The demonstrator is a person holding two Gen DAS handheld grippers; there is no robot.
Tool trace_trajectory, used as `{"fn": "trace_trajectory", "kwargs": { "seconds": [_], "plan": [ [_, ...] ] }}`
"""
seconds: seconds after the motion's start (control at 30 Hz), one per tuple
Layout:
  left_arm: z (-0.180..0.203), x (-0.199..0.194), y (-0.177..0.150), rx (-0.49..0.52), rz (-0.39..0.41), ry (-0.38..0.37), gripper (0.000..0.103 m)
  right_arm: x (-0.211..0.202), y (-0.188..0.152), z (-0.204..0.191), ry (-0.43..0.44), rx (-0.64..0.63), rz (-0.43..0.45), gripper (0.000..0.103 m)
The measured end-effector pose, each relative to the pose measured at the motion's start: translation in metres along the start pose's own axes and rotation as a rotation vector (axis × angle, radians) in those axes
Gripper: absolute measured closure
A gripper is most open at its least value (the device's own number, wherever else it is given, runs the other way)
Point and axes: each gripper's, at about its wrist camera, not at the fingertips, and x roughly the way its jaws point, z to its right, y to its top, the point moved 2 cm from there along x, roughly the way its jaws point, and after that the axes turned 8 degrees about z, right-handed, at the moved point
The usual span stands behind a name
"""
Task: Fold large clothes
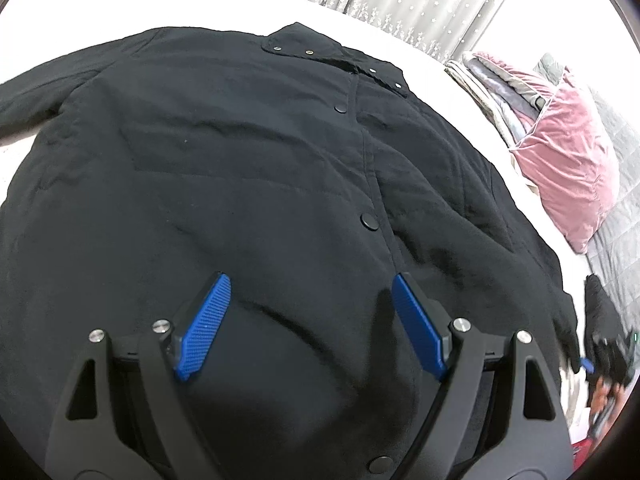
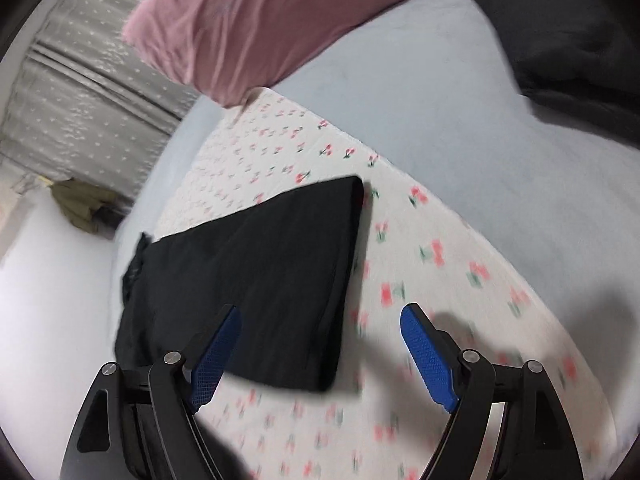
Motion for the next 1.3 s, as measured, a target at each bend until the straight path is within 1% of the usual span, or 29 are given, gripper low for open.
{"fn": "trace_trajectory", "kwargs": {
  "seconds": [0.07, 0.1, 0.13, 0.17, 0.2, 0.23, 0.3, 0.33, 0.37, 0.4, 0.47, 0.5, 0.53, 0.57, 0.6, 0.63, 0.7, 0.77, 0.83, 0.87, 0.9, 0.93, 0.97, 1.0, 1.03, 1.1, 1.17, 1.23, 1.3],
  "plan": [
    [0.002, 0.001, -0.001, 0.019, 0.007, 0.009, 0.020, 0.039, 0.009, -0.004, -0.076, -0.005, -0.017, 0.020],
    [0.003, 0.002, 0.000, 0.028, 0.012, 0.012, 0.020, 0.048, 0.013, -0.005, -0.111, -0.009, -0.002, 0.020],
    [0.004, 0.002, 0.000, 0.037, 0.016, 0.013, 0.020, 0.055, 0.017, -0.012, -0.158, -0.034, 0.045, 0.028],
    [0.005, 0.003, 0.000, 0.044, 0.019, 0.013, 0.020, 0.065, 0.020, -0.031, -0.189, -0.099, 0.067, 0.046],
    [0.006, 0.004, 0.000, 0.053, 0.024, 0.014, 0.020, 0.075, 0.019, -0.049, -0.224, -0.152, 0.054, 0.082],
    [0.007, 0.004, 0.001, 0.060, 0.028, 0.016, 0.020, 0.082, 0.021, -0.065, -0.261, -0.212, 0.047, 0.090],
    [0.009, 0.005, 0.001, 0.071, 0.035, 0.022, 0.020, 0.083, 0.032, -0.098, -0.353, -0.378, 0.110, 0.092],
    [0.010, 0.004, 0.001, 0.079, 0.039, 0.024, 0.020, 0.078, 0.043, -0.116, -0.407, -0.483, 0.183, 0.092],
    [0.011, 0.004, 0.000, 0.085, 0.041, 0.027, 0.020, 0.068, 0.054, -0.138, -0.486, -0.596, 0.290, 0.093],
    [0.012, 0.004, 0.000, 0.096, 0.044, 0.031, 0.020, 0.063, 0.063, -0.151, -0.522, -0.652, 0.359, 0.093],
    [0.016, 0.004, -0.002, 0.114, 0.044, 0.029, 0.020, 0.058, 0.085, -0.172, -0.574, -0.710, 0.481, 0.094],
    [0.017, 0.005, -0.003, 0.122, 0.044, 0.030, 0.020, 0.060, 0.092, -0.175, -0.600, -0.728, 0.510, 0.095],
    [0.019, 0.007, -0.004, 0.139, 0.041, 0.033, 0.020, 0.070, 0.102, -0.178, -0.652, -0.754, 0.533, 0.094],
    [0.020, 0.009, -0.005, 0.157, 0.036, 0.037, 0.020, 0.085, 0.110, -0.176, -0.714, -0.779, 0.546, 0.095],
    [0.021, 0.011, -0.006, 0.176, 0.030, 0.044, 0.020, 0.104, 0.117, -0.171, -0.765, -0.786, 0.535, 0.095],
    [0.020, 0.013, -0.007, 0.190, 0.024, 0.049, 0.020, 0.113, 0.118, -0.163, -0.797, -0.780, 0.514, 0.094],
    [0.018, 0.015, -0.007, 0.202, 0.019, 0.050, 0.020, 0.161, 0.124, -0.135, -0.849, -0.722, 0.390, 0.094],
    [0.016, 0.014, -0.005, 0.198, 0.014, 0.045, 0.020, 0.204, 0.116, -0.111, -0.870, -0.688, 0.233, 0.093],
    [0.013, 0.012, -0.003, 0.191, 0.006, 0.040, 0.020, 0.204, 0.103, -0.116, -0.893, -0.724, 0.310, 0.089],
    [0.012, 0.011, -0.003, 0.188, 0.003, 0.038, 0.020, 0.200, 0.101, -0.120, -0.889, -0.715, 0.306, 0.086],
    [0.010, 0.009, -0.002, 0.185, 0.000, 0.035, 0.020, 0.192, 0.097, -0.118, -0.876, -0.703, 0.292, 0.078],
    [0.009, 0.007, -0.001, 0.181, -0.005, 0.033, 0.020, 0.181, 0.093, -0.122, -0.844, -0.686, 0.287, 0.064],
    [0.008, 0.005, 0.001, 0.177, -0.010, 0.030, 0.020, 0.167, 0.089, -0.127, -0.791, -0.666, 0.294, 0.055],
    [0.006, 0.003, 0.003, 0.171, -0.016, 0.022, 0.020, 0.158, 0.083, -0.129, -0.754, -0.653, 0.299, 0.039],
    [0.004, 0.000, 0.006, 0.166, -0.025, 0.013, 0.020, 0.140, 0.075, -0.136, -0.700, -0.628, 0.311, 0.032],
    [-0.003, -0.005, 0.010, 0.148, -0.051, 0.002, 0.020, 0.114, 0.060, -0.145, -0.621, -0.581, 0.309, 0.030],
    [-0.011, -0.011, 0.013, 0.119, -0.068, -0.002, 0.020, 0.094, 0.041, -0.153, -0.505, -0.526, 0.251, 0.030],
    [-0.026, -0.024, 0.017, 0.087, -0.072, -0.003, 0.020, 0.080, 0.020, -0.164, -0.425, -0.512, 0.204, 0.030],
    [-0.041, -0.037, 0.020, 0.080, -0.068, 0.001, 0.020, 0.062, -0.003, -0.173, -0.356, -0.532, 0.167, 0.030]
  ]
}}
